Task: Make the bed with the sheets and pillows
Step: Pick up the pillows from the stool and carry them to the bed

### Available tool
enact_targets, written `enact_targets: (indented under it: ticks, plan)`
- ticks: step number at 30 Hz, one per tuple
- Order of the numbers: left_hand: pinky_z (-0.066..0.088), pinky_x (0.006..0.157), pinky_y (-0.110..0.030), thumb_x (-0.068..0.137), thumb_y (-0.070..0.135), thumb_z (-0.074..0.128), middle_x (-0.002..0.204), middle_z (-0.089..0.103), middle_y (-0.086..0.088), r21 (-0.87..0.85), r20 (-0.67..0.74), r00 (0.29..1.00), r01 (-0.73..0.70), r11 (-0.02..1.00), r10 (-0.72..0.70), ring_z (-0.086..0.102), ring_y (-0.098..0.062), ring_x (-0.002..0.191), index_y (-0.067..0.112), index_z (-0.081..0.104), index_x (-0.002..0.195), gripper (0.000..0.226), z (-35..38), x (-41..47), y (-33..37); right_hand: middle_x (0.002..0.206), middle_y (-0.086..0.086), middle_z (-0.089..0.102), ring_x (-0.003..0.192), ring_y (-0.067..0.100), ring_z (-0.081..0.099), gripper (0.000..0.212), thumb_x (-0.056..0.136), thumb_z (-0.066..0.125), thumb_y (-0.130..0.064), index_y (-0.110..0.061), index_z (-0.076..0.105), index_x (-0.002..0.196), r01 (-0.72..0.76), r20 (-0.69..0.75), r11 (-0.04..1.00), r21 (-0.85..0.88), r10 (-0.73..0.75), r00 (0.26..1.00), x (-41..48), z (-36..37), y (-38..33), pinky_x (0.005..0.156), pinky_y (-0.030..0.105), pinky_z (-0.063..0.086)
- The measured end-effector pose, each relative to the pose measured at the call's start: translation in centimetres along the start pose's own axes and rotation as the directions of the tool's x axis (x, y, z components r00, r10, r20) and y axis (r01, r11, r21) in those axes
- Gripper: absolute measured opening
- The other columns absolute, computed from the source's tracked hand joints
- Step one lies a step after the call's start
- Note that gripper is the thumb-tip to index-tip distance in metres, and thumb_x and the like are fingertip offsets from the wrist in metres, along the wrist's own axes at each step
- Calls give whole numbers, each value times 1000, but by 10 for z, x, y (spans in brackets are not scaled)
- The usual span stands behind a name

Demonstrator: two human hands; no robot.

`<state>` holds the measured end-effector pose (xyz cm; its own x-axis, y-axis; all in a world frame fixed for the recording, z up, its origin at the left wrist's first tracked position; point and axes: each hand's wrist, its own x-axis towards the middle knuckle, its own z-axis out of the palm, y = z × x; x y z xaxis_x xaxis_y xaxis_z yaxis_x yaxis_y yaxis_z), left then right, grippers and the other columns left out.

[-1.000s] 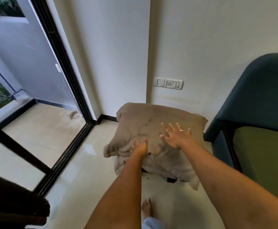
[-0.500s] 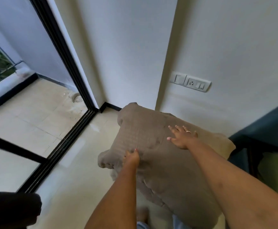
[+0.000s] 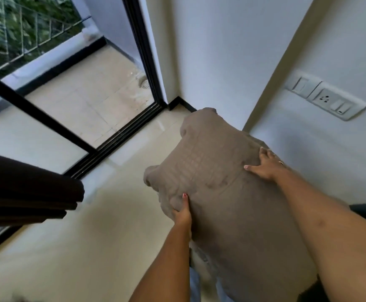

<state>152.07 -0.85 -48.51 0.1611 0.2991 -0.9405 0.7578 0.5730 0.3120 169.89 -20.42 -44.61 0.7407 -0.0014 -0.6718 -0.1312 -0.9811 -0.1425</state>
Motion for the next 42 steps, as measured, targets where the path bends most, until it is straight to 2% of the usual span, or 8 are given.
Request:
enact_targets:
  ticks: [6,12,15,21,25,32,39,42]
  plan:
    - [20,115,-54,61,85,54,155,27,-6,-300,-43,999,19,954,-34,27,-32,140,19,16,152,120,24,-7,-10,151,12,34,137,32,36,134,43,59,-90,-12,28,148,-71,29,984,161,67,997,4,-2,10,111,51,29]
    - [25,111,-54,67,77,61,146,39,-7,-343,-137,990,-34,939,-15,37,-33,132,18,28,148,105,28,-34,5,119,16,59,114,32,55,32,96,52,-36,-6,62,104,60,-74,995,82,-54,996,-12,-5,13,94,34,43]
    - [33,107,-51,75,73,57,137,48,-10,-269,-188,981,-93,959,43,44,-32,123,13,37,142,92,24,-46,14,99,12,57,104,31,56,28,100,45,-26,-13,52,76,100,-118,982,162,-82,990,-32,-9,19,80,31,39]
    - [41,101,-47,78,73,53,123,56,-10,-140,-74,967,-253,957,244,51,-31,109,10,48,135,85,24,-81,54,111,19,54,108,34,51,25,100,41,-26,-12,58,88,122,-382,913,390,39,923,-80,-30,36,91,37,39]
    - [40,103,-46,77,70,58,129,55,-10,-92,68,922,-374,923,381,50,-33,116,12,50,133,82,43,-115,79,96,10,51,97,31,53,33,101,38,-24,-17,42,70,136,-540,832,538,217,813,-130,-41,60,78,34,36]
    - [40,105,-50,80,74,49,134,51,-11,147,360,797,-561,814,484,50,-34,120,15,39,140,84,98,-195,71,86,12,52,85,29,50,30,102,38,-19,3,55,89,143,-603,642,753,587,540,-224,-23,120,74,34,36]
    - [42,100,-46,67,58,77,132,49,-7,254,747,529,-787,562,403,49,-29,117,17,37,137,90,137,-263,-22,122,22,57,116,38,50,34,103,37,-23,0,59,116,214,-356,304,928,893,276,-317,39,198,96,39,38]
    - [42,101,-46,69,46,81,137,46,-6,272,838,446,-840,469,315,47,-29,122,18,34,140,90,149,-285,-69,117,23,59,108,39,54,39,103,35,-29,0,60,109,219,-214,171,961,957,195,-350,65,235,90,41,42]
